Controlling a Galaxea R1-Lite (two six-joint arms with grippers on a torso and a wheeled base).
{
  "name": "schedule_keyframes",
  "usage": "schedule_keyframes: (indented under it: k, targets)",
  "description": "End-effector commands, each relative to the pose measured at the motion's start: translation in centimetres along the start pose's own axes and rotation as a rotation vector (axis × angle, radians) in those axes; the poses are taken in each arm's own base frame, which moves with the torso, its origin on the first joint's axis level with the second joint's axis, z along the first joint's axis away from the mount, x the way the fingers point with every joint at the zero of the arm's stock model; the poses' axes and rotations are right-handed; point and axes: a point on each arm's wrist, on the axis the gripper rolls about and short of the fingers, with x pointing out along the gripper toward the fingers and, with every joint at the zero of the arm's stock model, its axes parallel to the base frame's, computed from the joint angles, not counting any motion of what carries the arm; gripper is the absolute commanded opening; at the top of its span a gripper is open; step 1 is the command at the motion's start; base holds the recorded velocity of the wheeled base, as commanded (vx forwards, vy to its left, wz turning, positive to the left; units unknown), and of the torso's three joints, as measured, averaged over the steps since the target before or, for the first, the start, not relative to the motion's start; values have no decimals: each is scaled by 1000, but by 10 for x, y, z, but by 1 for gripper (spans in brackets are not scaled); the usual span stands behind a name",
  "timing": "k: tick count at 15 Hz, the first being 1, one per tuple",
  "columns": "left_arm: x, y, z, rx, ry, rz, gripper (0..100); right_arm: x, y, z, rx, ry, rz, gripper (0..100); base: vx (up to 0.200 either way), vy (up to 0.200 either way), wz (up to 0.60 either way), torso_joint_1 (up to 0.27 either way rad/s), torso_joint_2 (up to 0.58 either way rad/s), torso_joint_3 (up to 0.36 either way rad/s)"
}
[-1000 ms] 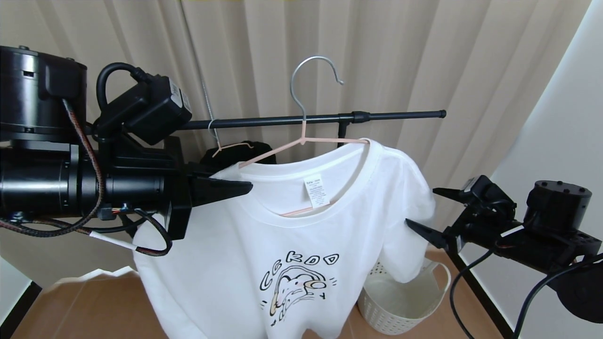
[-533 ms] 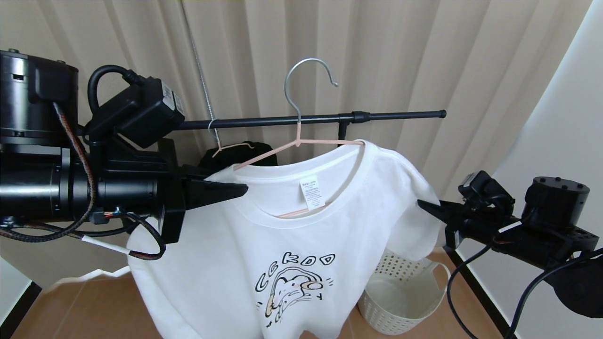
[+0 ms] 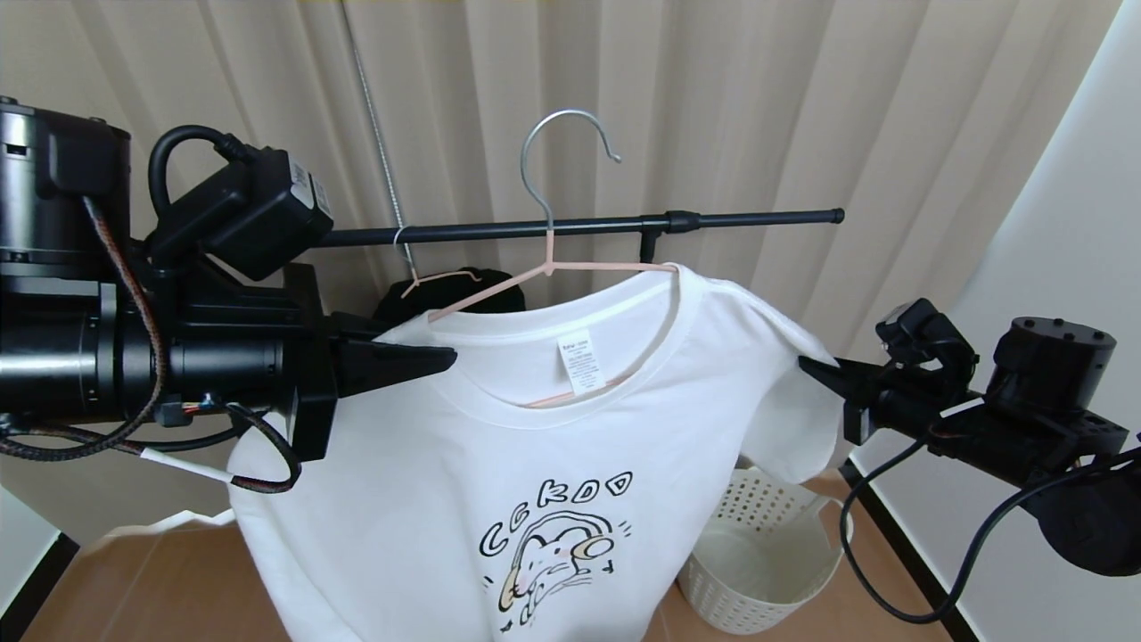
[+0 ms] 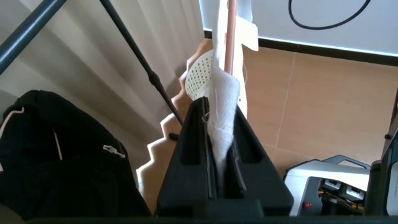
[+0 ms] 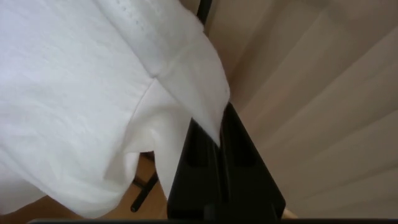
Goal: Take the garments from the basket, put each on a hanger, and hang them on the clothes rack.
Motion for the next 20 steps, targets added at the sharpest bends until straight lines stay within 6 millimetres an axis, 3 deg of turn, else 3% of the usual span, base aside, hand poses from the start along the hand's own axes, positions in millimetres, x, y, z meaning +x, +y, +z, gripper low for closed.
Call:
schedule_keyframes:
  k: [1,14,15,20]
  targets:
    - [-2,0,0,0,0,6,0,2,-5,0,13,-3,-14,0,0,0,0,0,0,0]
    - [-4,-3,-6,-25,14,4,0,3,-7,-1,24,2,-39,0,0,0,0,0,0,0]
    - [-4,-3,-6,-35,14,4,0,1,-5,-1,23,3,-35,100,0,0,0,0,0,0]
    - [-6,-6,-8,-70,19,3,0,-11,0,7,13,-19,-30,100,0,0,0,0,0,0]
